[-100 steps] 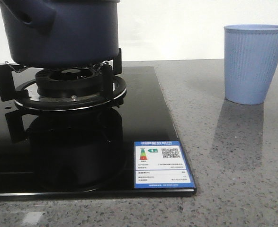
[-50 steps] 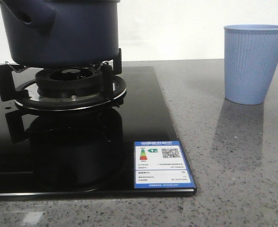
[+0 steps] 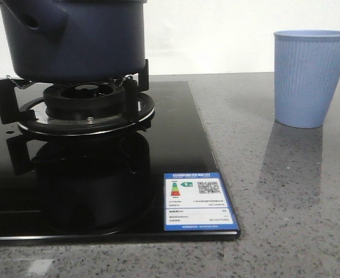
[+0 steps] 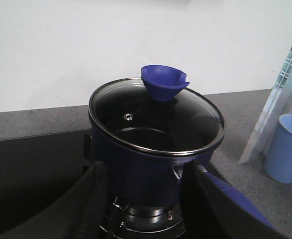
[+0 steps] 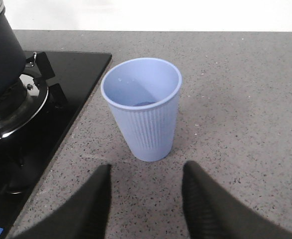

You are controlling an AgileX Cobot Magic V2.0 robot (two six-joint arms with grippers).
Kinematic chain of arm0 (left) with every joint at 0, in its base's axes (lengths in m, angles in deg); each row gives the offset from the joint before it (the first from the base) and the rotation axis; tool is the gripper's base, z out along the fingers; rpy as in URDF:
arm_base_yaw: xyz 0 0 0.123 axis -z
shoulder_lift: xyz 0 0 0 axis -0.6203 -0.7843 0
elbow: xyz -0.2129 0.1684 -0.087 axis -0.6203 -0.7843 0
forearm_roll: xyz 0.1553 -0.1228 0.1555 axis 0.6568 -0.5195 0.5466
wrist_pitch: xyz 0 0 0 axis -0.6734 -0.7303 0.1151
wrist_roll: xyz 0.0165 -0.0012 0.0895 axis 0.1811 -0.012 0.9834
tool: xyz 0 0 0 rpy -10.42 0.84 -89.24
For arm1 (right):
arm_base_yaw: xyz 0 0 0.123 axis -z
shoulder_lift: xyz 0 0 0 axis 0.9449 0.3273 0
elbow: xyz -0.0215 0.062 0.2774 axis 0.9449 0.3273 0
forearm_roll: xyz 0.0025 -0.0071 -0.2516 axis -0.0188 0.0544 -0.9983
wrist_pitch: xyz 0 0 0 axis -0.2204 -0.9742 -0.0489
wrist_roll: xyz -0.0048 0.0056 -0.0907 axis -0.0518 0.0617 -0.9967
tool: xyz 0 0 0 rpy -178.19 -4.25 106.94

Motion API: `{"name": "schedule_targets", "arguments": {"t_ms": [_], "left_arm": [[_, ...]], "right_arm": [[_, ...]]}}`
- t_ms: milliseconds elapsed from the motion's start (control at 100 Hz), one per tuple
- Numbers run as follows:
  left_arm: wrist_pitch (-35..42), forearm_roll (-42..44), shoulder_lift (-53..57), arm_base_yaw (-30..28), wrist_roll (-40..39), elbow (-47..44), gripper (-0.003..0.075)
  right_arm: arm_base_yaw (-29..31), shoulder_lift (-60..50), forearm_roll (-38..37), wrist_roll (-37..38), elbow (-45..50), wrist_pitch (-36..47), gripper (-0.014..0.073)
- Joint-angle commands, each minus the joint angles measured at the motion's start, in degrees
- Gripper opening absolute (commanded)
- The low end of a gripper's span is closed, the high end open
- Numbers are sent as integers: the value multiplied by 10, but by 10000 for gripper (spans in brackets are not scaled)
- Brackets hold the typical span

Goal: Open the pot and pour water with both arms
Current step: 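Move the left gripper over the blue knob of the pot lid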

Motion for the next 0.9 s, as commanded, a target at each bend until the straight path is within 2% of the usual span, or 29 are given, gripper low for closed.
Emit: {"name": "schedule_targets", "arguments": {"t_ms": [0, 120, 210, 320, 380, 430, 610, 750, 890], "left_arm": [[42, -9, -5, 6, -1, 22, 272], [42, -10, -5, 6, -1, 22, 290], [44, -16, -7, 6, -1, 22, 368], [52, -20, -20, 6, -1, 22, 465], [55, -31, -29, 6, 5, 22, 479], [55, -52, -38, 6, 26, 22, 478], [75, -170, -80, 29, 158, 37, 479], [108, -177, -131, 55, 190, 70, 479], [108, -177, -200, 71, 214, 112, 487]], "right_arm": [[0, 4, 5, -7, -20, 46, 195], [0, 4, 5, -7, -20, 47, 196], [0, 4, 5, -7, -20, 47, 223], [0, 4, 5, -7, -20, 46, 370], [0, 4, 5, -7, -20, 45, 453], [0, 4, 5, -7, -20, 42, 484], [0, 4, 5, -7, -20, 41, 477], [0, 4, 5, -7, -20, 41, 477], [0, 4, 5, -7, -20, 41, 477]]}}
